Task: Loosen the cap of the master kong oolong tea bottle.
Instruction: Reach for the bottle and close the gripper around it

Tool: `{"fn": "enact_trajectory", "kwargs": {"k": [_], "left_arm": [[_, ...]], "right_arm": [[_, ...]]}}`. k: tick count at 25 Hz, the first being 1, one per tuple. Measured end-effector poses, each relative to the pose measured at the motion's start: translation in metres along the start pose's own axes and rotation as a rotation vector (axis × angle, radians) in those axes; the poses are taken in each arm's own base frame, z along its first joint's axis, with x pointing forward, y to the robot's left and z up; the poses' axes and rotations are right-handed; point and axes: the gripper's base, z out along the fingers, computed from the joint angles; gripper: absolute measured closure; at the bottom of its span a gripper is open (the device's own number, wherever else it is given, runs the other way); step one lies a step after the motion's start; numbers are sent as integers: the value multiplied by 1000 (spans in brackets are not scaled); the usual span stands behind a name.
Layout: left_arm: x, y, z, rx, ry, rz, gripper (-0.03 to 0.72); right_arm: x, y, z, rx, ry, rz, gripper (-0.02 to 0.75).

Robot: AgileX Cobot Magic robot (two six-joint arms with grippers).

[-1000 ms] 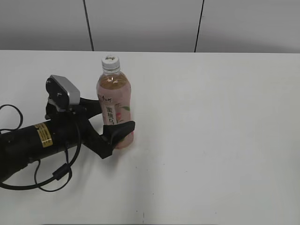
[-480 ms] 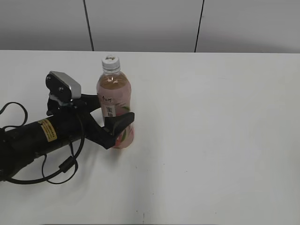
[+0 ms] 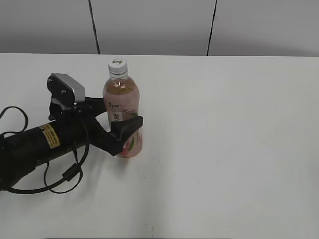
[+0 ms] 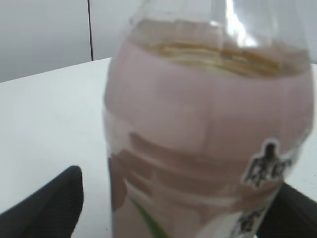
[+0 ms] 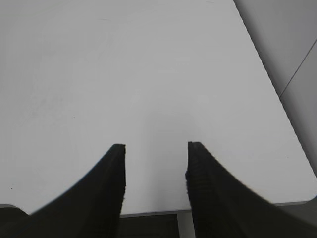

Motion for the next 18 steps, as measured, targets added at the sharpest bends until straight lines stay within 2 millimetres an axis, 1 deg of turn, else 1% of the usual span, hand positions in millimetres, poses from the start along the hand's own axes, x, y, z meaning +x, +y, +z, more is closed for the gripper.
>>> {"fn": "enact_trajectory", "kwargs": {"k": [6, 11, 18], "left_arm": [[0, 0, 0, 0, 1, 0, 101], [-8, 0, -1, 0, -22, 11, 101], [-9, 0, -1, -1, -24, 12, 101]], "right_arm": [[0, 0, 0, 0, 0, 0, 423], [0, 0, 0, 0, 0, 0, 423], [0, 0, 0, 0, 0, 0, 423]]}}
